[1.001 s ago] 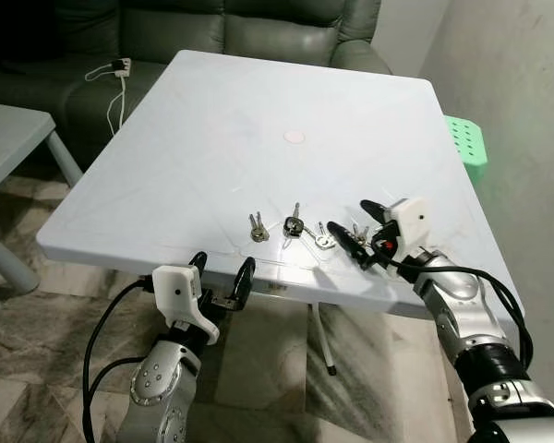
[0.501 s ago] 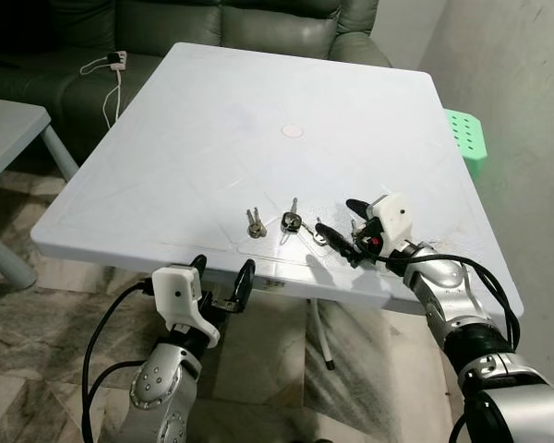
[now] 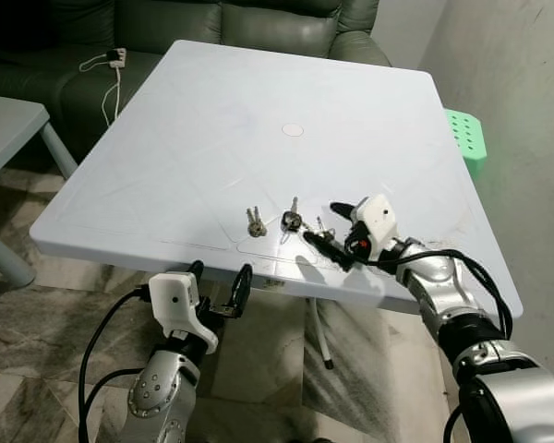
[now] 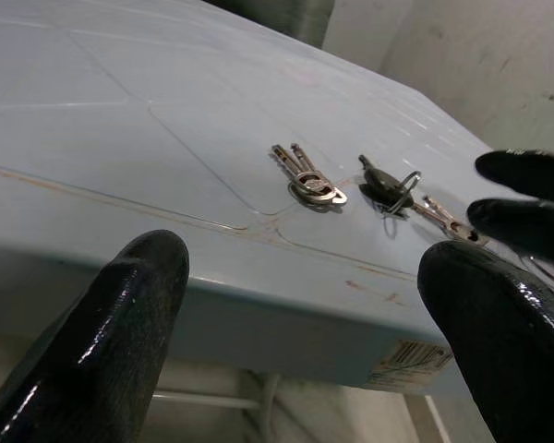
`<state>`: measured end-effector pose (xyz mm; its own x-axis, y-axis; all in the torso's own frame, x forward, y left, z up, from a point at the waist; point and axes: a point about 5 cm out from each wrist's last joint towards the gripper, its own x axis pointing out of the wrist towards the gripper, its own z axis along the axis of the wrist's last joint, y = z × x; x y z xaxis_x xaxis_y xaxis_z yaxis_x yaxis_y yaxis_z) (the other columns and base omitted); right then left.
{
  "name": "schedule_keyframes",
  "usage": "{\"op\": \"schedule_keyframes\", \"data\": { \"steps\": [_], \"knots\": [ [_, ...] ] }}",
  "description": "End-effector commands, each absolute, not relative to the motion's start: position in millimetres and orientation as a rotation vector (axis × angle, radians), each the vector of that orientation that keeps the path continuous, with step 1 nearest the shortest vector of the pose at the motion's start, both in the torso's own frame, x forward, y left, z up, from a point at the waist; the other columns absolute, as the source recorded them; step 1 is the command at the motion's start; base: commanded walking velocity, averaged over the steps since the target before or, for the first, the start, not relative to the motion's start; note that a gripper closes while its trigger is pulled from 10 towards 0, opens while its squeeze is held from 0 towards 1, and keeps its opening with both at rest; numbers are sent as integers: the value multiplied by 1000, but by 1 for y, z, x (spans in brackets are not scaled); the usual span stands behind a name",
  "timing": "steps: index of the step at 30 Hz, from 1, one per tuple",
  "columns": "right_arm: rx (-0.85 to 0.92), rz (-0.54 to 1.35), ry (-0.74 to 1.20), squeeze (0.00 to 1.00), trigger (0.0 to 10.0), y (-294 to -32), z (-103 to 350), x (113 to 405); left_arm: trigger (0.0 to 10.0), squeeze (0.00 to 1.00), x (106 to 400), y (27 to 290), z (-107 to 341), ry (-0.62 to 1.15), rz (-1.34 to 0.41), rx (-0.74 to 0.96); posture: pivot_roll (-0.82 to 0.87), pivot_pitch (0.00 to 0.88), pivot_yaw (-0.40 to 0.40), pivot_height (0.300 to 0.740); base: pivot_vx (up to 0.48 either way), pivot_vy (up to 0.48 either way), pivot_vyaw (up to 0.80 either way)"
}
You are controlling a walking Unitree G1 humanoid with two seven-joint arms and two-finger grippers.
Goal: Hang keys on a hook
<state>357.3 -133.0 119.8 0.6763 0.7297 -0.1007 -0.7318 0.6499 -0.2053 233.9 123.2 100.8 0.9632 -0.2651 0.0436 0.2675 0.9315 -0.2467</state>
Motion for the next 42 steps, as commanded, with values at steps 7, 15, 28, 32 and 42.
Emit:
{"op": "schedule_keyframes", "data": {
  "steps": [7, 15, 28, 32, 42],
  "knots": [
    [-278, 891, 64, 0, 10000, -129, 116, 357, 10000, 0, 230, 119, 104, -11, -276, -264, 101, 146, -153, 740, 0, 0, 0],
    [-228, 869, 94, 0, 10000, -130, 118, 362, 10000, 0, 228, 118, 105, -11, -272, -266, 105, 156, -157, 740, 0, 0, 0],
    [-211, 834, 94, 0, 10000, -132, 121, 365, 10000, 0, 228, 114, 107, -3, -314, -226, 105, 168, -147, 740, 0, 0, 0],
    [-212, 825, 95, 0, 10000, -134, 121, 365, 10000, 0, 229, 112, 107, 1, -326, -220, 100, 170, -143, 740, 0, 0, 0],
    [-205, 797, 116, 0, 0, -144, 119, 365, 10000, 0, 229, 110, 107, 10, -346, -223, 94, 174, -133, 740, 0, 0, 0]
  ]
}}
